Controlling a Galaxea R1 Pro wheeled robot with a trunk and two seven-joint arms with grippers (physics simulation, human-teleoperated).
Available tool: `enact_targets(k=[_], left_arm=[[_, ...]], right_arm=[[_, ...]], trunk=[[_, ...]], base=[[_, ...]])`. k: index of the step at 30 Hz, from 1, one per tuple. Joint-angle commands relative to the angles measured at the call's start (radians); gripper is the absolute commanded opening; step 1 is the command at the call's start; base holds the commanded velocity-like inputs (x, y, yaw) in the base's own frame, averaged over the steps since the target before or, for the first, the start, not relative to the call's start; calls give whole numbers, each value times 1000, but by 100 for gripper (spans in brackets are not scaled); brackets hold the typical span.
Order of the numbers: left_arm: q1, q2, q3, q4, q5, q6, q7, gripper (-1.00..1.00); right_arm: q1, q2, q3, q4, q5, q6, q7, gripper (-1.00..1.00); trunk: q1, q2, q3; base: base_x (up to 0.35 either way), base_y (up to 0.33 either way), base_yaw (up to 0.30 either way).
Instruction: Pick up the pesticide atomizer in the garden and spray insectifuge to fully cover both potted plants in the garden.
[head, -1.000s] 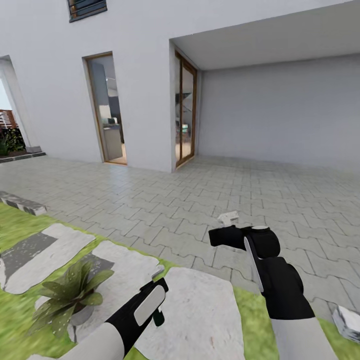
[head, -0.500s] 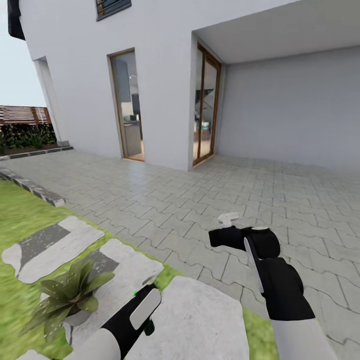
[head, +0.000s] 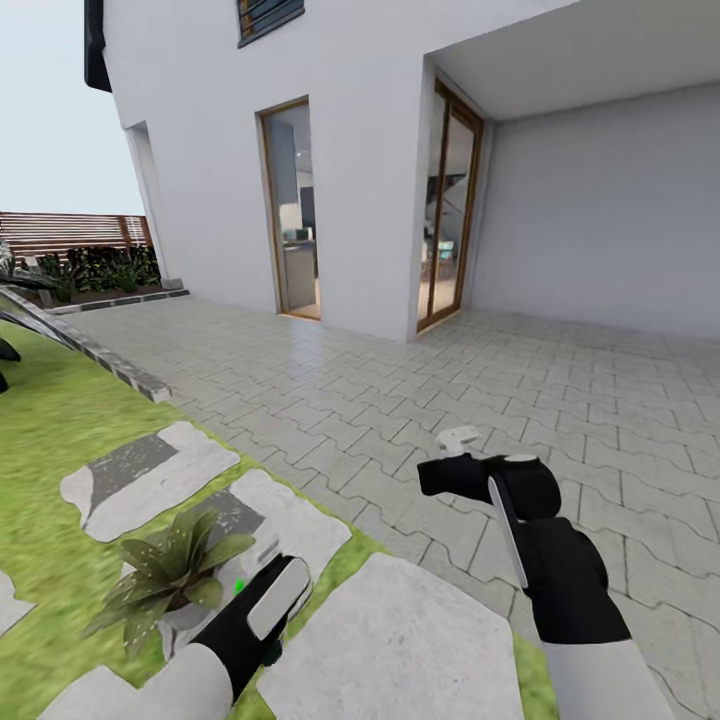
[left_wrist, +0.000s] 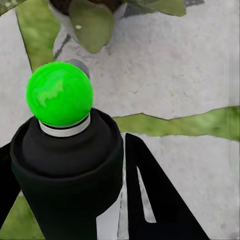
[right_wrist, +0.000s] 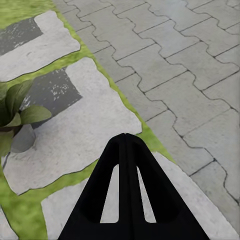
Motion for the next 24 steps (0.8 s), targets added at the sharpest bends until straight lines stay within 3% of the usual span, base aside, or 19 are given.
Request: enact_targets(k=[1,4,6,10,12,13,15,18,20,22,23,24], left_arm=[[-15,19,-2,-31,6,5,19,-100],[-43,70,-1,-84,11,10,29,-100],[-49,103,8,-90,18,12,-50,-100],[-51,117,95,-91,21,34,-133,-100],[-54,123,172,-90,20,109,-151,-100],[-80,138,258,-90,22,221,-154,-100],[-124,150,356,-90,22,363,-151,-100],[-156,152,459,-88,21,471,-145,-100],[-180,154,555,-85,16,539,-134,-100],[-211,154,607,-83,14,575,-81,-100],[-250,151,633,-82,14,594,3,-100],[-259,150,635,-81,13,596,21,-100]], right_arm=[[2,0,0,-6,11,3,9,-100],[13,0,0,-30,10,3,9,-100],[23,0,1,-47,10,3,9,-100],[28,0,0,-56,11,3,9,-100],[29,0,0,-58,11,3,9,-100],[29,0,0,-59,11,3,9,-100],[30,0,0,-60,11,3,9,-100],[30,0,0,-60,11,3,9,-100],[30,0,0,-60,10,3,9,-100],[30,0,0,-61,11,3,9,-100],[30,0,0,-61,11,3,9,-100],[30,0,0,-62,11,3,9,-100]], trunk=[[0,0,-1],[0,0,-1],[0,0,-1],[0,0,-1],[0,0,-1],[0,0,-1],[0,0,-1],[0,0,-1],[0,0,-1],[0,0,-1],[0,0,-1],[0,0,-1]], base=[[0,0,13],[0,0,6],[0,0,1],[0,0,0],[0,0,0],[0,0,0],[0,0,0],[0,0,0],[0,0,0],[0,0,0],[0,0,0],[0,0,0]])
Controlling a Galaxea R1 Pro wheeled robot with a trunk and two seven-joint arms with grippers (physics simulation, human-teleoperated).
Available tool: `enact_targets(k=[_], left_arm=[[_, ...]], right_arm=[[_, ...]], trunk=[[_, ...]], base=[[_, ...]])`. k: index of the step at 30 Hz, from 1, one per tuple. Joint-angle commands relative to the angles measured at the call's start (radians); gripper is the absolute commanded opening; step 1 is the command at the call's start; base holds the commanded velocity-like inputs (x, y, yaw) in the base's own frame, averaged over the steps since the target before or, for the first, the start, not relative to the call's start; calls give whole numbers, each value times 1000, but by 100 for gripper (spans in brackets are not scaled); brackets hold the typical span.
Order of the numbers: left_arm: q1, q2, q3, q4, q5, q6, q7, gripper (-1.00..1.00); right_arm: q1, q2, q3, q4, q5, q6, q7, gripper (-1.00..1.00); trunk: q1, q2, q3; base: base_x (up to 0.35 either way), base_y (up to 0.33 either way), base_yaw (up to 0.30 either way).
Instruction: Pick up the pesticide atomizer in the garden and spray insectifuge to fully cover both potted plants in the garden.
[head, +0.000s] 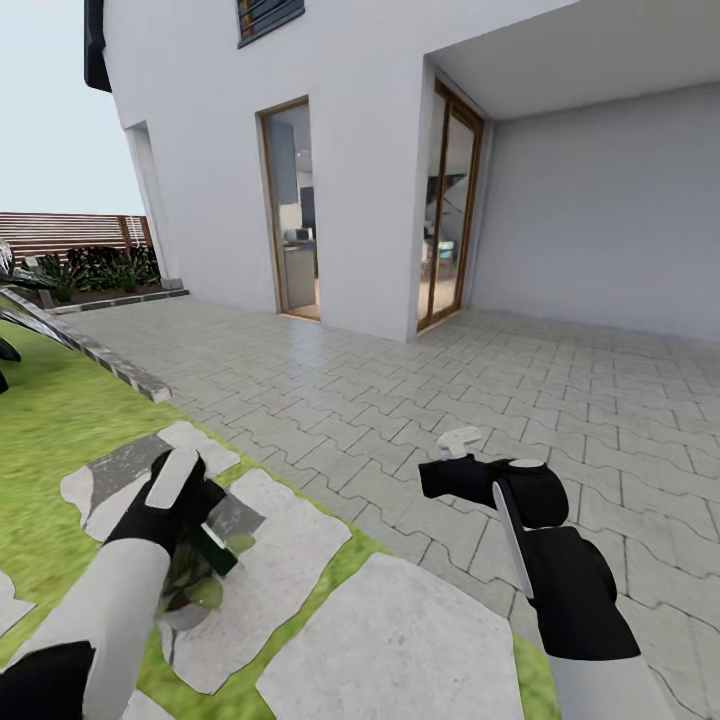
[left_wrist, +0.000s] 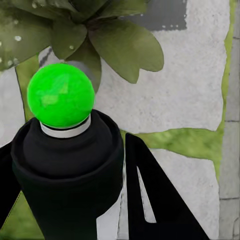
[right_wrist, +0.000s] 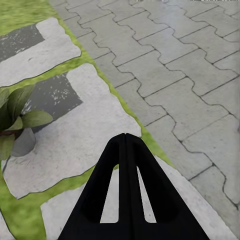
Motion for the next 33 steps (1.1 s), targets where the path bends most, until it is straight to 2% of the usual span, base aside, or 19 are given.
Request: enact_targets(k=[1,6,11,12,13,16,19,20,21,22,25,27,29,30,33], left_arm=[[-7,-3,2,-1,5,9,25,-100],[-54,-48,-3,-13,8,12,82,-100],[-59,-60,-2,19,10,9,74,-100],[-59,-68,-2,73,11,6,21,-100],[-60,-71,-2,96,10,4,-6,-100],[-65,-94,-3,233,1,-17,-167,-100],[-70,-123,-5,344,0,-80,-246,-100],[-70,-135,-14,367,-4,-95,-268,-100],[-70,-149,-45,387,-12,-116,-291,-100],[-69,-154,-57,393,-14,-126,-296,-100],[-66,-179,-123,435,-18,-181,-317,-100],[-61,-194,-166,478,-19,-212,-357,-100],[-49,-204,-184,511,-20,-241,-384,-100],[-30,-208,-191,527,-20,-284,-394,-100],[49,-211,-200,547,-20,-473,-421,-100]], right_arm=[[-1,0,0,-2,11,3,9,-100],[-1,0,0,-4,11,3,9,-100],[-1,0,0,-5,11,3,9,-100],[-1,0,0,-5,10,3,9,-100],[-1,0,0,-5,10,3,9,-100],[-1,0,0,-4,10,3,9,-100],[-1,0,0,-4,10,3,9,-100],[-1,0,0,-4,10,3,9,-100],[-1,0,0,-4,10,3,9,-100],[-1,0,0,-4,10,3,9,-100],[-1,0,0,-4,10,3,9,-100],[-1,0,0,-3,10,3,9,-100],[-1,0,0,-3,10,3,9,-100],[-1,0,0,-3,11,3,9,-100],[1,0,0,-3,12,3,9,-100]], trunk=[[0,0,-1],[0,0,-1],[0,0,-1],[0,0,-1],[0,0,-1],[0,0,-1],[0,0,-1],[0,0,-1],[0,0,-1],[0,0,-1],[0,0,-1],[0,0,-1],[0,0,-1],[0,0,-1],[0,0,-1]], base=[[0,0,0],[0,0,0],[0,0,0],[0,0,0],[0,0,0],[0,0,0],[0,0,0],[0,0,0],[0,0,0],[0,0,0],[0,0,0],[0,0,0],[0,0,0],[0,0,0],[0,0,0]])
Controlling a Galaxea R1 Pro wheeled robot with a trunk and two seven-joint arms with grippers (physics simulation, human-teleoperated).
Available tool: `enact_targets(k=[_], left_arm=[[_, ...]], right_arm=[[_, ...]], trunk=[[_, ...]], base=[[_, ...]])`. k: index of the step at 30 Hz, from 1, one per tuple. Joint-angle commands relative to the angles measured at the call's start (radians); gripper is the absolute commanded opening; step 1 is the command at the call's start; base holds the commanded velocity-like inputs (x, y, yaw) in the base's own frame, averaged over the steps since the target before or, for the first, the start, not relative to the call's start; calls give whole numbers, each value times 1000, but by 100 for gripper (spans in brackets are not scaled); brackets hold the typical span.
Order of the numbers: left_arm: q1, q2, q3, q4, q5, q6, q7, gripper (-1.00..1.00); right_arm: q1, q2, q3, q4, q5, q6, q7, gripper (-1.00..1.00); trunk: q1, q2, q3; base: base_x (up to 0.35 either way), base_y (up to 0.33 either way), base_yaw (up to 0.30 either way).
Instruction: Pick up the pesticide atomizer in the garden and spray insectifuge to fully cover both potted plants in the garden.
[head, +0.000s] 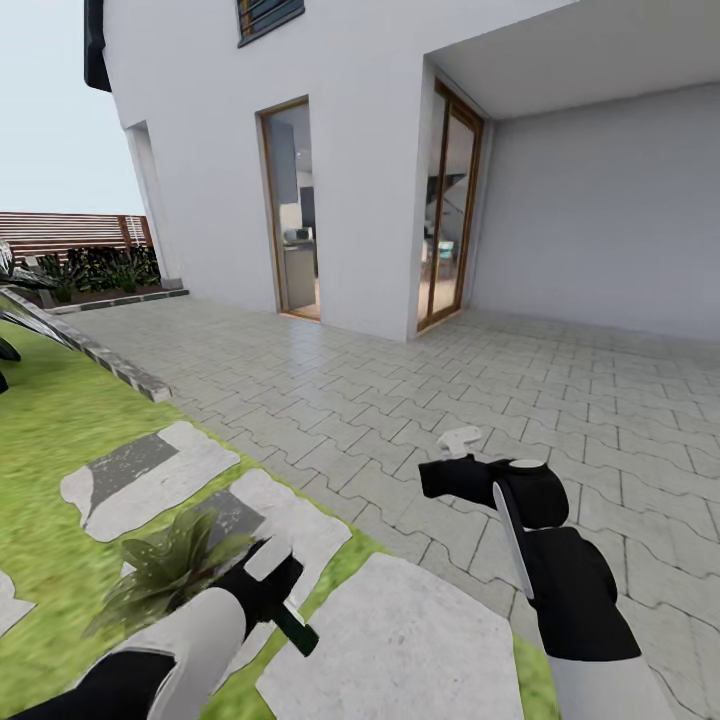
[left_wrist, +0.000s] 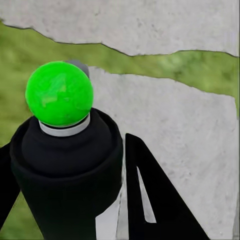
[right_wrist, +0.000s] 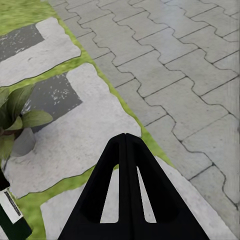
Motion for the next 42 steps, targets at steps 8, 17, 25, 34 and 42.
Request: enact_targets(k=[8,17,25,34,42], left_arm=[[106,3,-242,4,-119,-192,-19,-100],[172,27,-290,6,-150,-226,-25,-100],[184,50,-326,-4,-162,-263,-22,-100],[184,46,-389,-51,-182,-272,-13,-100],[183,46,-386,-79,-177,-269,-24,-100]], right_arm=[[3,0,1,0,10,3,9,-100],[4,0,1,0,10,3,9,-100],[4,0,3,1,10,3,9,-100],[11,0,4,1,11,3,9,-100],[12,1,3,0,11,3,9,-100]], trunk=[[0,-1,-1],[0,-1,-1],[0,-1,-1],[0,-1,-1],[0,-1,-1]], base=[[0,0,0],[0,0,0],[0,0,0],[0,0,0],[0,0,0]])
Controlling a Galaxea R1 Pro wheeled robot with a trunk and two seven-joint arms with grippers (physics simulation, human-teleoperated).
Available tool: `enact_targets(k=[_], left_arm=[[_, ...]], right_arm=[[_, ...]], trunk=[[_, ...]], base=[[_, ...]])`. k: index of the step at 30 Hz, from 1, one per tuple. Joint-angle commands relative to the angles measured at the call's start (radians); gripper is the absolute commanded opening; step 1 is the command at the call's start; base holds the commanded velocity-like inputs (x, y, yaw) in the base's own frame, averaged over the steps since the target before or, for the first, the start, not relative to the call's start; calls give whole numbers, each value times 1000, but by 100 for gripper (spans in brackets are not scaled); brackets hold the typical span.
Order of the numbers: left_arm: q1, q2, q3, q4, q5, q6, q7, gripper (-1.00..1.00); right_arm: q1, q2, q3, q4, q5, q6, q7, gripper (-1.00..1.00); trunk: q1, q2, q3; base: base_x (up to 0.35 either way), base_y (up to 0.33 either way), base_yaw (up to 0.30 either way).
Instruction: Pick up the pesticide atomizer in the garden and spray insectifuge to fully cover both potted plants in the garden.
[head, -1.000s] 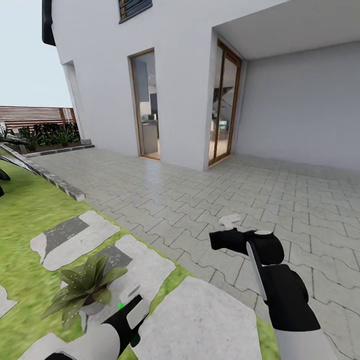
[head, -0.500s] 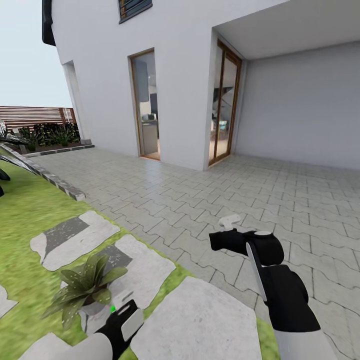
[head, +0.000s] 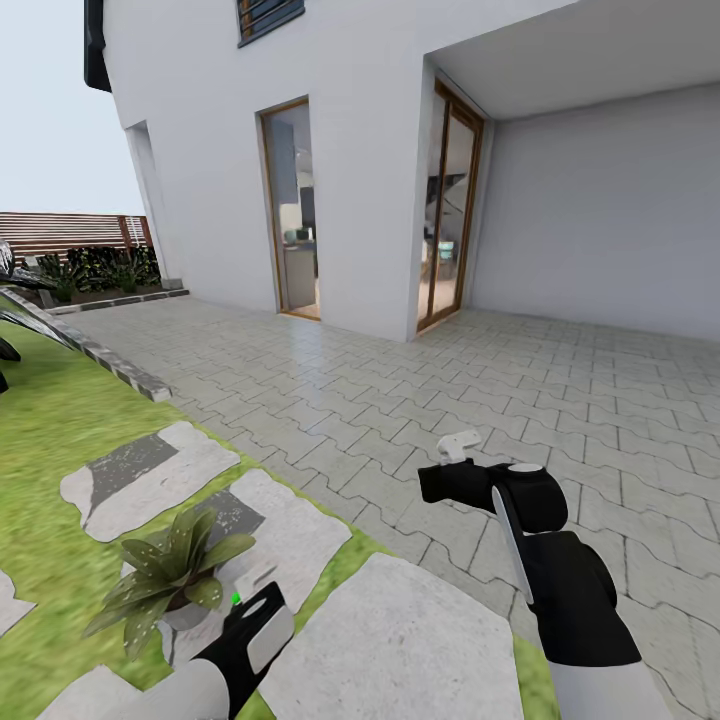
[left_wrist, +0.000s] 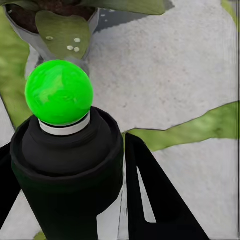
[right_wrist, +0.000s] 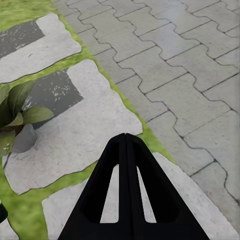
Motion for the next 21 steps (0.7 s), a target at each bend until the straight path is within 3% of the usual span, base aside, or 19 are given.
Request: enact_targets(k=[1,6,7,8,12,21], left_arm=[[-1,0,-7,-1,14,-5,3,-100],[0,-9,1,-16,39,4,-1,-100],[-1,-11,2,-18,68,6,-4,-100],[-1,-11,1,-20,129,14,-24,-100],[0,-11,-1,-21,208,28,-55,-100],[2,-18,-8,-23,218,-1,45,-100]], right_arm=[[-1,0,0,-1,10,3,9,-100],[-1,0,-1,-1,10,3,9,-100],[-1,0,-1,-1,10,3,9,-100],[-1,0,-1,-1,10,3,9,-100],[4,0,0,-2,10,3,9,-100],[15,1,3,-3,9,3,9,-100]], trunk=[[0,0,-1],[0,0,-1],[0,0,-1],[0,0,-1],[0,0,-1],[0,0,-1]], base=[[0,0,0],[0,0,0],[0,0,0],[0,0,0],[0,0,0],[0,-1,0]])
